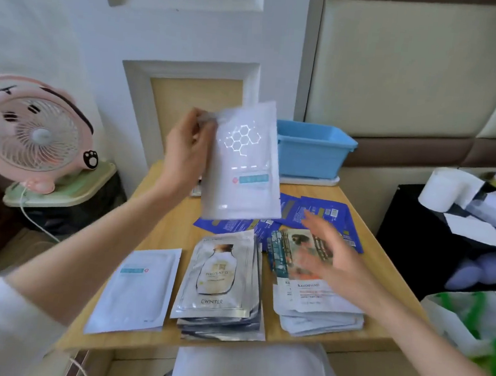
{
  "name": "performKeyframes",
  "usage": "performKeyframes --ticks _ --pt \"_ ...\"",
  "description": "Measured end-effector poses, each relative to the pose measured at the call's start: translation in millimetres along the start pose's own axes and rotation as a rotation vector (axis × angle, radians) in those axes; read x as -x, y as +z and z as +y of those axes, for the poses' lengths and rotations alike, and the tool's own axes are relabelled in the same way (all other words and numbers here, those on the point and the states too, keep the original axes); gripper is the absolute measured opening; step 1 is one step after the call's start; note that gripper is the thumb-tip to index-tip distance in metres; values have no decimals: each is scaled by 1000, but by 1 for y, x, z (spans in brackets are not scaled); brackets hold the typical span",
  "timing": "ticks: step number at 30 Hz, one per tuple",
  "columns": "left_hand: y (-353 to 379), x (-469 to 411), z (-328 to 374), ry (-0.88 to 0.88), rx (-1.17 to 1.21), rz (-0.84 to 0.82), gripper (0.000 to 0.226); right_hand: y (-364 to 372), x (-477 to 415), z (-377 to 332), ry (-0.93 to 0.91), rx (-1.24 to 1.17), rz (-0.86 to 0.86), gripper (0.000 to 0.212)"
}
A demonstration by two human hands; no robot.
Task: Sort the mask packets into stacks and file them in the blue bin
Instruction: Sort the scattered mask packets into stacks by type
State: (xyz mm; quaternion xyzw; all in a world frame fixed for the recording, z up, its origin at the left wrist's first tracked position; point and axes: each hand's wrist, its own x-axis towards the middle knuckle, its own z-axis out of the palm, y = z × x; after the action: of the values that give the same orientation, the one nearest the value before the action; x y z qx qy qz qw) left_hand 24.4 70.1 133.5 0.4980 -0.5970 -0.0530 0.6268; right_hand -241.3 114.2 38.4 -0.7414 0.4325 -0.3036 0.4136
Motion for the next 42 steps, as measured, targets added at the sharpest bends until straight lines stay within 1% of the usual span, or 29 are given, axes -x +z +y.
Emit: performKeyframes --ticks 2,6,8,10,12,14,15,16,17,18,19,20,21,22,23,24,25,26,28,29,30,32,33,35,36,38,39,40,42 --pt "15 25 11 -66 11 -37 14 -3 1 -20 -49 -388 -139 89" --pt "39 60 23 -123 6 -103 11 -4 6 -36 -33 -728 -367 101" --pt "42 67 26 -140 -6 -86 16 -5 10 -34 -12 -772 -346 88" --pt "42 68 30 -188 0 -100 27 -6 13 -34 -3 -750 -240 61" --pt "36 65 37 -280 131 -199 28 -10 10 -34 33 -688 -116 42" --pt "26 58 46 -356 312 -295 14 -18 -1 -34 19 -621 -31 34" --pt "19 53 46 -318 311 -315 4 -23 -8 -35 -7 -560 -18 33" --pt "11 46 46 -197 198 -318 22 -29 -14 -36 -29 -470 -28 33" --pt "3 40 44 9 -13 -344 47 -36 -21 -39 -47 -363 -65 32" --pt "-2 35 42 217 -248 -403 71 -40 -26 -45 -56 -244 -122 30" --pt "-5 33 46 390 -460 -496 87 -42 -30 -54 -63 -122 -188 27" --pt "-7 34 52 491 -633 -608 92 -40 -34 -63 -80 -16 -239 23" --pt "-6 37 57 526 -761 -692 86 -36 -39 -73 -111 54 -256 21" --pt "-6 41 56 480 -797 -755 71 -29 -44 -84 -154 82 -233 21" --pt "-8 46 53 378 -734 -780 48 -21 -49 -93 -200 61 -174 22" --pt "-14 50 51 232 -588 -791 27 -14 -53 -98 -237 -7 -95 24" --pt "-24 53 45 71 -405 -768 18 -9 -58 -98 -253 -98 -14 25" --pt "-38 56 34 -93 -227 -679 17 -5 -60 -96 -256 -148 60 27" --pt "-72 67 1 -396 -43 -388 32 0 -54 -83 -253 10 106 36" --pt "-87 77 -14 -504 -18 -286 44 2 -46 -72 -238 182 41 52" --pt "-102 90 -30 -601 -13 -218 50 3 -33 -61 -200 397 -86 75" --pt "-121 122 -52 -768 -28 -190 56 7 -7 -36 -115 827 -337 113" --pt "-126 137 -61 -841 -40 -211 61 9 5 -22 -95 977 -408 123" --pt "-128 158 -75 -845 -181 -242 69 9 19 4 -54 1091 -461 126" --pt "-128 164 -81 -766 -338 -255 72 8 22 15 -45 1101 -457 125" --pt "-132 167 -85 -473 -602 -316 84 5 23 32 -70 1116 -406 119" --pt "-136 167 -88 -344 -623 -420 88 4 23 39 -96 1114 -384 115" --pt "-140 166 -91 -268 -594 -587 90 2 23 44 -117 1096 -368 111" --pt "-145 173 -95 -223 -577 -955 90 -1 23 52 -138 1044 -349 105"
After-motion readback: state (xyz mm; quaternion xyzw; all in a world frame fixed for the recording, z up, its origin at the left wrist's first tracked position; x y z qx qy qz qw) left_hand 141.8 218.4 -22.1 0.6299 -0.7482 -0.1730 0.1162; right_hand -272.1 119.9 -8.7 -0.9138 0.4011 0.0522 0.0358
